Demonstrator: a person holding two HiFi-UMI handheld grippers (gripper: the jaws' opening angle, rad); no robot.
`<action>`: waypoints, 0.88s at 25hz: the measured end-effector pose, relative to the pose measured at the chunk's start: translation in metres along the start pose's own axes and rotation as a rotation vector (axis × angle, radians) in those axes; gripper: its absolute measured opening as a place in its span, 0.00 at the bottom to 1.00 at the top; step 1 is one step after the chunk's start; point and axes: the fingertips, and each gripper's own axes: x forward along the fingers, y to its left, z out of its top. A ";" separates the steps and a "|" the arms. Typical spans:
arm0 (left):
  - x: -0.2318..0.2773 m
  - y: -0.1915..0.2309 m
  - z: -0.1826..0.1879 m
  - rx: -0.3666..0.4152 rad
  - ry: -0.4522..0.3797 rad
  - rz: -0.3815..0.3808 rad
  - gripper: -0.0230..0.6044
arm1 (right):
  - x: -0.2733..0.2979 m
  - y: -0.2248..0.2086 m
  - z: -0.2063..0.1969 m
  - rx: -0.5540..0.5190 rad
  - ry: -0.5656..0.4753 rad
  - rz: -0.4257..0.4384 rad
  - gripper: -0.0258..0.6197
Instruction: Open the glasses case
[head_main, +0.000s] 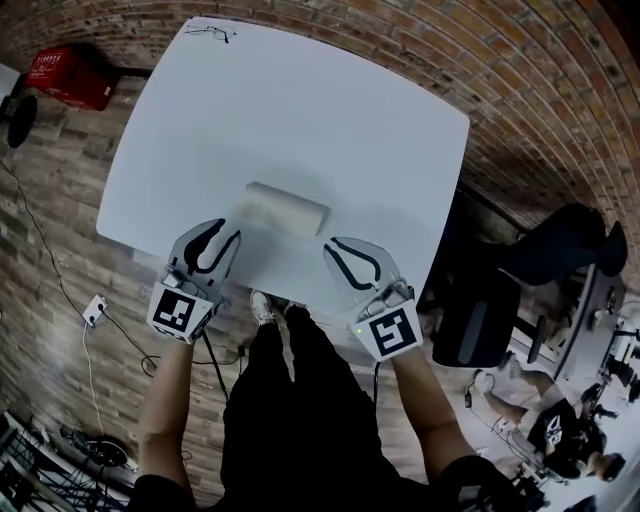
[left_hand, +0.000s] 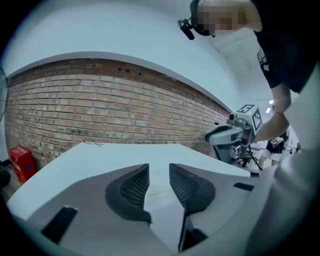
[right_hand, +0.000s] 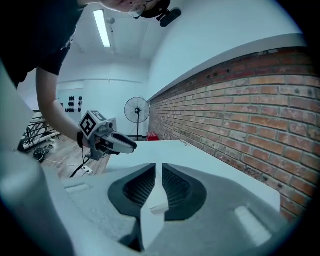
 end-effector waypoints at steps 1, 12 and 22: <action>0.005 0.000 -0.009 0.027 0.026 -0.026 0.22 | 0.004 0.001 -0.004 -0.001 0.006 0.008 0.08; 0.061 0.025 -0.065 0.193 0.267 -0.236 0.47 | 0.041 0.008 -0.052 -0.051 0.067 0.077 0.16; 0.078 0.016 -0.084 0.312 0.413 -0.500 0.51 | 0.067 0.006 -0.069 -0.099 0.079 0.110 0.30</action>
